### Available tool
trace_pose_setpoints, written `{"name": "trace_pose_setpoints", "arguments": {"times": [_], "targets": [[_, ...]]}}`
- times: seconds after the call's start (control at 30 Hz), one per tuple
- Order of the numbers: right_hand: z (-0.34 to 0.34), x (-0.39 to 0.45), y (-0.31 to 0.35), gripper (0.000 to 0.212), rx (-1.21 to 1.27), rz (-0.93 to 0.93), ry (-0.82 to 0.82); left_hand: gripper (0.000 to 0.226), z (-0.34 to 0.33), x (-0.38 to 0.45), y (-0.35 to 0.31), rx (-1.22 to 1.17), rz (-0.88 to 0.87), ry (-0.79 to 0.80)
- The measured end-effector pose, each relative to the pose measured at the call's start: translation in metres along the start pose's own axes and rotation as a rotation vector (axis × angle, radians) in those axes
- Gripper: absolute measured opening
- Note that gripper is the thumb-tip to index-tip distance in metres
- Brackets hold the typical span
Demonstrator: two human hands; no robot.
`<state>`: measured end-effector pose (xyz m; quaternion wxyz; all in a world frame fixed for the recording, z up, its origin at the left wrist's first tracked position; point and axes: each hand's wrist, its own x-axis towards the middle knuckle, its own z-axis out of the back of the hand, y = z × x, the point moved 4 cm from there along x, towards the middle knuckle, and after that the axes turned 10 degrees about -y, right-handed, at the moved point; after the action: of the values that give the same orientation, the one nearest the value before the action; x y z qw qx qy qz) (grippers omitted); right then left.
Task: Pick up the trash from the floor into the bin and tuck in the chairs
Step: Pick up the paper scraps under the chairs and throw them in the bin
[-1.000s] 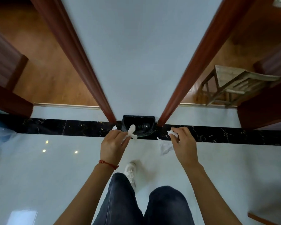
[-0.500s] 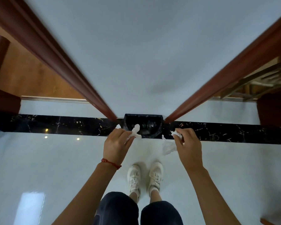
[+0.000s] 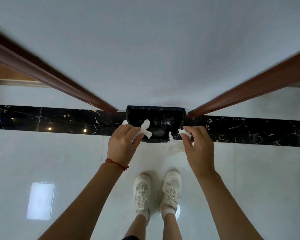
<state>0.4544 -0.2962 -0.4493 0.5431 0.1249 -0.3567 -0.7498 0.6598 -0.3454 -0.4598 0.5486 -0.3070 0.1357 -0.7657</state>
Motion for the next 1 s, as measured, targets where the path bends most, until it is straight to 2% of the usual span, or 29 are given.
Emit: {"name": "trace_pose_setpoints", "arguments": {"times": [0.17,0.4,0.6,0.73,1.0], "targets": [[-0.049,-0.012,-0.035,0.018,0.019,-0.021,0.008,0.024,-0.052,-0.011,0.034,0.012,0.049,0.033],[-0.079,-0.015,-0.061,0.017,0.031,-0.075,-0.022,0.025,-0.108,-0.014,0.058,0.019,0.105,0.079],[-0.090,-0.020,-0.071,0.017,0.009,-0.095,0.011,0.043,-0.131,-0.016,0.065,0.108,0.138,0.206],[-0.096,-0.016,-0.073,0.016,0.022,-0.102,-0.012,0.050,-0.122,-0.021,0.068,0.177,0.089,0.264],[-0.135,0.006,-0.063,0.016,0.056,-0.066,-0.064,0.047,-0.073,-0.048,0.072,0.231,0.079,0.134]]}}
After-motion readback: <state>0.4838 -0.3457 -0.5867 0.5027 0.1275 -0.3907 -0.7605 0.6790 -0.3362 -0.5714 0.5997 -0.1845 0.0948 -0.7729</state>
